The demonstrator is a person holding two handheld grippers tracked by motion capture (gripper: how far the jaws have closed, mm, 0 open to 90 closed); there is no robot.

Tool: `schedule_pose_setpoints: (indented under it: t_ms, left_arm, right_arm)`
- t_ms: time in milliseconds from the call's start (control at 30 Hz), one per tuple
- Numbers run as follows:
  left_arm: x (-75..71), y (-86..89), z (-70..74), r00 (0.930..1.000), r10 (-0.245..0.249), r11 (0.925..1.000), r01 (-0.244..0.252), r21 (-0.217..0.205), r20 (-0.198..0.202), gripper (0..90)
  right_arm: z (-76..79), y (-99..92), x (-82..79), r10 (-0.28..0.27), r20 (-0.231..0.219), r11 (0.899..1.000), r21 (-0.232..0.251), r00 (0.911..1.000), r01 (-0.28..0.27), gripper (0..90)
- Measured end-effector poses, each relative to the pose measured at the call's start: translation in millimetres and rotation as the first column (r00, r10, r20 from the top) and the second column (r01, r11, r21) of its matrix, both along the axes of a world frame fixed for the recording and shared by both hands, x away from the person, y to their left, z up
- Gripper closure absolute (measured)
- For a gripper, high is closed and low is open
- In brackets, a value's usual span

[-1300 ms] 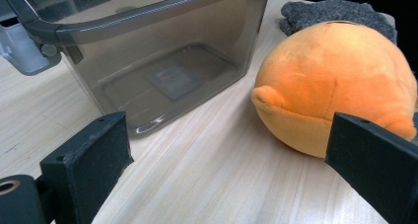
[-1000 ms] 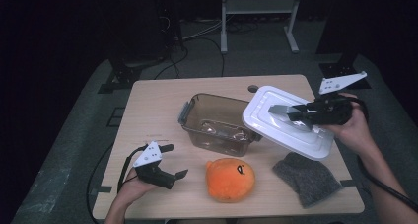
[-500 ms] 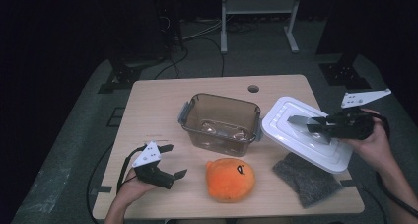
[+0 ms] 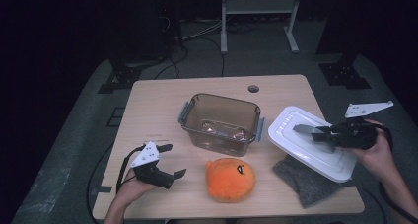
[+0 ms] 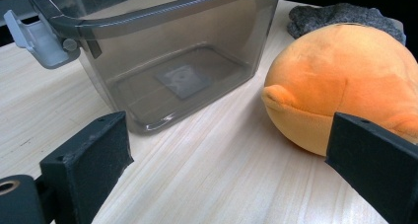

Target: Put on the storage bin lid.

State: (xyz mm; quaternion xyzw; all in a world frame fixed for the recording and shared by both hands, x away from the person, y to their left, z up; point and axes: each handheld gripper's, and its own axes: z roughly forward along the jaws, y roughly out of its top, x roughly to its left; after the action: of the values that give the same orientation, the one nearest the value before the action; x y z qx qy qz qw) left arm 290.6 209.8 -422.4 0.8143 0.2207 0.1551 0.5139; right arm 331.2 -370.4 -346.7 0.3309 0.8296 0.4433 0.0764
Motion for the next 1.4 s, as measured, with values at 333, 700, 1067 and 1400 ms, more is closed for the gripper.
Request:
schedule_pose_setpoints:
  t_ms: [333,700,1067,1400]
  left_arm:
    - [-0.1,-0.7,0.0,1.0,-0.005,1.0,0.005,0.0,0.003,2.6]
    - [-0.2,-0.2,0.1,1.0,-0.007,1.0,0.007,-0.002,0.003,2.6]
    - [-0.2,-1.1,-1.1,0.9999,-0.014,0.9999,0.014,0.003,-0.002,2.6]
    - [0.0,-2.0,-2.5,0.9998,-0.018,0.9998,0.018,0.007,-0.006,2.6]
  right_arm:
    - [-31.3,-4.1,-4.5,-0.02,-0.034,1.0,0.01,0.9992,0.02,66.3]
    - [-62.3,2.3,-8.5,-0.015,-0.071,1.0,0.02,0.9973,0.016,66.3]
    - [-84.3,5.6,-11.9,-0.02,-0.092,0.999,0.03,0.9955,0.023,66.1]
    - [-92.8,8.8,-13.3,-0.02,-0.104,1.0,0.022,0.9944,0.022,66.0]
